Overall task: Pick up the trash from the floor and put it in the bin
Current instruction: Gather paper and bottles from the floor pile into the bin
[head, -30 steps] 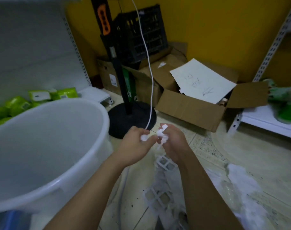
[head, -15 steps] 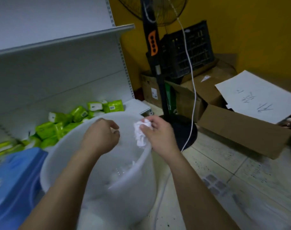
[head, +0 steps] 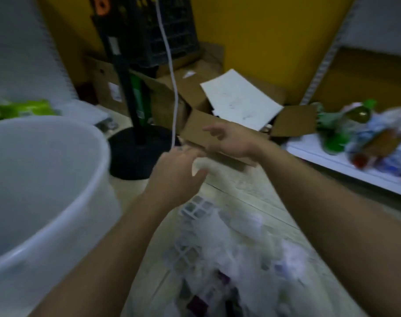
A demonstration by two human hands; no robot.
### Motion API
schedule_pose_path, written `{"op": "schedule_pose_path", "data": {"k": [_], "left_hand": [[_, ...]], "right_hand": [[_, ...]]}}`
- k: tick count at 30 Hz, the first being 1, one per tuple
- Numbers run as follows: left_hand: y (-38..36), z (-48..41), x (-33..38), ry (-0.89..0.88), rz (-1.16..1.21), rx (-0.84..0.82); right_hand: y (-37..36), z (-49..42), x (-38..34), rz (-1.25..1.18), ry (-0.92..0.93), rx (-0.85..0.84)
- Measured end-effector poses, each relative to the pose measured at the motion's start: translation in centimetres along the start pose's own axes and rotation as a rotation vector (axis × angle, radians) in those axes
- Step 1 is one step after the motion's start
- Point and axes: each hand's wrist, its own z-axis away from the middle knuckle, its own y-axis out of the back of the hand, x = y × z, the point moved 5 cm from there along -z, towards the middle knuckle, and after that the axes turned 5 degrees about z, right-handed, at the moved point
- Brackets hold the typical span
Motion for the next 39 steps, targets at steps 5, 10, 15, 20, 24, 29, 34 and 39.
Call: {"op": "schedule_pose_path", "data": {"k": [5,10,15,20,24,29,34,39], "left_hand": [[-10.5,-0.1,5.0,-0.013,0.238,-0.29],[-18.0,1.2,8.9,-0.081,0.268,-0.463],[-24.4,4.0,11.4,-0.133,0.251,-0.642],[-29.5,6.2,14.2,-0.179,0.229,-0.748],[-32.9,7.6,18.0,-0.257,0.276,-0.832],[-35.8,8.7,21.6,-0.285,0.36,-0.882],[-37.2,9.6,22.0,-0.258,0.376,-0.909],[-38.1,10.3,19.6,-0.209,0.264,-0.908]], "right_hand": [[4.4,8.6,10.5,0.357,-0.238,-0.116],[2.6,19.9,19.5,0.271,-0.448,-0.07],[-5.4,32.0,31.2,0.158,-0.898,-0.006],[-10.5,41.5,38.5,0.041,-1.221,-0.054],[-11.2,46.1,42.9,0.083,-1.405,0.014],[-11.6,48.8,47.8,0.106,-1.525,0.067],[-11.6,48.4,50.0,-0.046,-1.465,0.075],[-12.4,40.9,44.8,0.19,-1.019,0.217]]}}
